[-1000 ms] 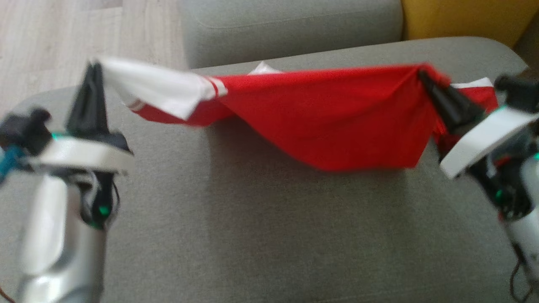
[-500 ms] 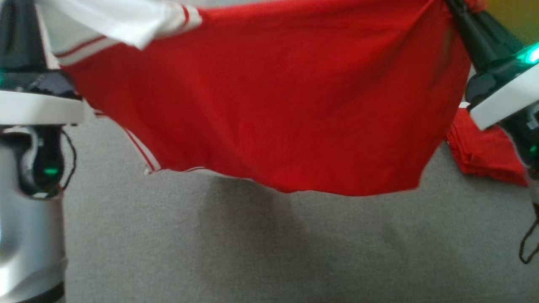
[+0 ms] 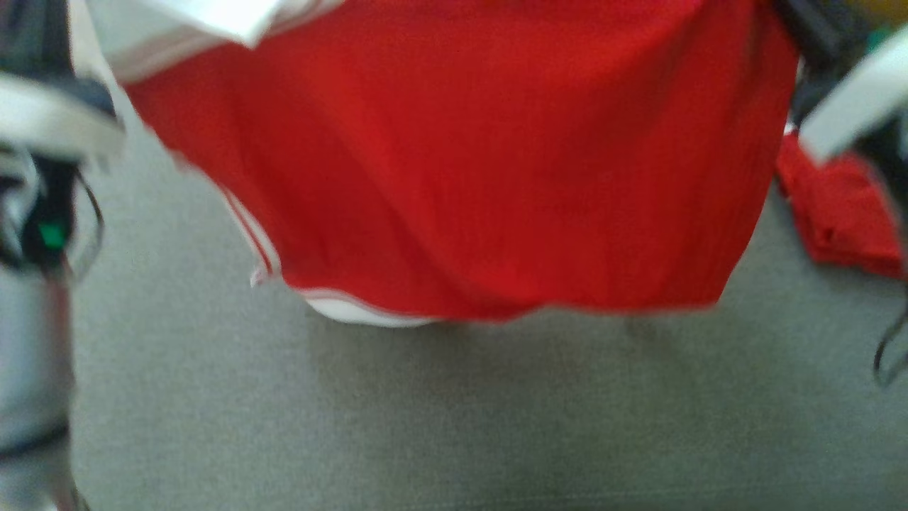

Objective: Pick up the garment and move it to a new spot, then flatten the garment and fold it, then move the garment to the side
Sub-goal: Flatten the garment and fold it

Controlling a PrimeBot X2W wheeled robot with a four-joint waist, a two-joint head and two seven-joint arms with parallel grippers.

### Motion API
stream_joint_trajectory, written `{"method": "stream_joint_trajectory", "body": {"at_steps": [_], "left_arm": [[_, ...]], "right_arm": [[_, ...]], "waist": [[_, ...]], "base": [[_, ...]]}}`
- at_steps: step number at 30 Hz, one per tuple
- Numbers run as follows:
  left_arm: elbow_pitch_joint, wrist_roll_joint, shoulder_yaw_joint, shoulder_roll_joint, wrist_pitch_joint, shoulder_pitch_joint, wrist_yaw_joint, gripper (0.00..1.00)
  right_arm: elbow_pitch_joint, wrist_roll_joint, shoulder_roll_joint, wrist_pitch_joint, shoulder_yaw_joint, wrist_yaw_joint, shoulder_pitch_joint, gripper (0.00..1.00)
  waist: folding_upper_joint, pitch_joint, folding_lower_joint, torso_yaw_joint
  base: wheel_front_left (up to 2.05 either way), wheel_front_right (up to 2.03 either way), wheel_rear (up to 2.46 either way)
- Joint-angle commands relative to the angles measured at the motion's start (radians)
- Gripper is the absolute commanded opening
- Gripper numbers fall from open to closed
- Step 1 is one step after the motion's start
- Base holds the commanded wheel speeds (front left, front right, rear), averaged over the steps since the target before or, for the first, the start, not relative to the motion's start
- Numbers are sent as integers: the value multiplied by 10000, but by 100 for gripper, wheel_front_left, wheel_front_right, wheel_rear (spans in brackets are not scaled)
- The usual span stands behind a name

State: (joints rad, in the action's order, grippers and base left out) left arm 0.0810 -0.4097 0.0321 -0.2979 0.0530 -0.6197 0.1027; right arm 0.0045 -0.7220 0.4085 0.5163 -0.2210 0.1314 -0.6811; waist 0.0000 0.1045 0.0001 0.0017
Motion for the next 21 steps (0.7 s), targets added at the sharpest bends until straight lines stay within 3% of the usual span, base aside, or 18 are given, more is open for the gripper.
{"method": "stream_joint_trajectory", "body": {"at_steps": [1, 7, 12, 17, 21], "left_arm": [[22, 12, -277, -637, 6, -1369, 50, 0], [2983, 328, 355, -1076, -742, -4978, 210, 0], [5351, 655, 457, -1025, -2312, -7574, 222, 0], [6580, 744, 531, -798, -3063, -8741, 242, 0], [6942, 636, 595, -468, -3138, -8587, 264, 0]], "right_arm": [[-35, 152, 111, 18, -140, -7, -1233, 0], [2692, 540, 281, -1035, -1611, -7, -4901, 0], [5099, 852, 311, -3176, -2205, -7, -7260, 0], [6716, 925, 38, -5288, -2875, -7, -8337, 0], [7586, 468, -45, -5950, -3597, -7, -8207, 0]], "waist": [[0, 1197, -1, -36], [0, 2764, -1, 48], [0, 3166, -1, 306], [0, 3205, -1, 452], [0, 3237, -1, 588]], "base": [[0, 0, 0], [0, 0, 0], [0, 0, 0], [0, 0, 0], [0, 0, 0]]}}
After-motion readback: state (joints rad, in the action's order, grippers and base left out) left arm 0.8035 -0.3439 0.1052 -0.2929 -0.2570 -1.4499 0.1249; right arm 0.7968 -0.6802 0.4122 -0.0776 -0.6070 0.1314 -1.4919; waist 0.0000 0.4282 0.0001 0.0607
